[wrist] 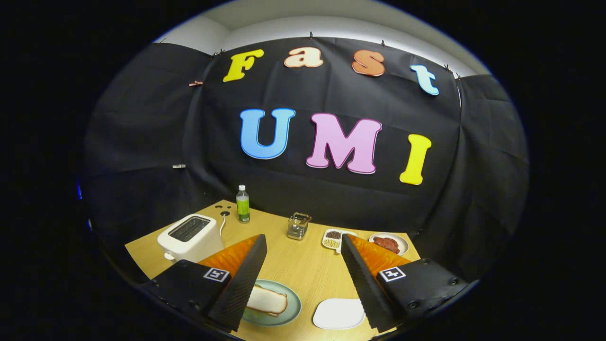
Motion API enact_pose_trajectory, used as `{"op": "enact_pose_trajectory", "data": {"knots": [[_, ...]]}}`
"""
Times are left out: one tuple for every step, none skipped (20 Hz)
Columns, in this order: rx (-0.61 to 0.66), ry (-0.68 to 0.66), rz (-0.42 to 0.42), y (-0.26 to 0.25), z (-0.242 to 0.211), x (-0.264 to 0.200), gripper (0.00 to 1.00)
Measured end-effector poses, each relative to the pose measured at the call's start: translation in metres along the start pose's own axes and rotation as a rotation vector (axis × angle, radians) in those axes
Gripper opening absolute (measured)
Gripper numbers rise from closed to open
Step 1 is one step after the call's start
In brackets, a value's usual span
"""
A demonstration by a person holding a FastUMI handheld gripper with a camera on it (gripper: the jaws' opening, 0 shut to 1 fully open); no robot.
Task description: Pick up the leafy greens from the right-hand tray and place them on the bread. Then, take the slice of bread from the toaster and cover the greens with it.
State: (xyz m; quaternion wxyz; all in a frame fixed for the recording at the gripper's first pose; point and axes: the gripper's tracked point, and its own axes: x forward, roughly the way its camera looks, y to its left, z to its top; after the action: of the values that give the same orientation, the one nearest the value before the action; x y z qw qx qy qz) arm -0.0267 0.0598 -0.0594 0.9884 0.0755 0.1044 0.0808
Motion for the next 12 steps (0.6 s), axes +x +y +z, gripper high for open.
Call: {"op": "enact_pose_trajectory", "data": {"knots": [[0.002,-0.017,0.001,0.001,0.006,-0.007,0.98],[0.002,-0.035,0.002,0.002,0.013,-0.014,0.98],[-0.003,-0.051,-0.005,0.001,0.017,-0.020,0.98],[-0.015,-0.064,-0.016,-0.001,0.020,-0.027,0.98],[-0.029,-0.078,-0.022,-0.001,0.021,-0.033,0.98],[-0.038,-0.082,-0.025,0.000,0.021,-0.038,0.98],[-0.046,-0.082,-0.023,0.002,0.018,-0.043,0.98],[-0.052,-0.076,-0.022,0.004,0.014,-0.047,0.98],[-0.062,-0.071,-0.022,0.005,0.011,-0.048,0.98],[-0.072,-0.068,-0.026,0.005,0.010,-0.049,0.98],[-0.077,-0.070,-0.025,0.006,0.010,-0.048,0.98],[-0.083,-0.073,-0.021,0.010,0.012,-0.047,0.98]]}}
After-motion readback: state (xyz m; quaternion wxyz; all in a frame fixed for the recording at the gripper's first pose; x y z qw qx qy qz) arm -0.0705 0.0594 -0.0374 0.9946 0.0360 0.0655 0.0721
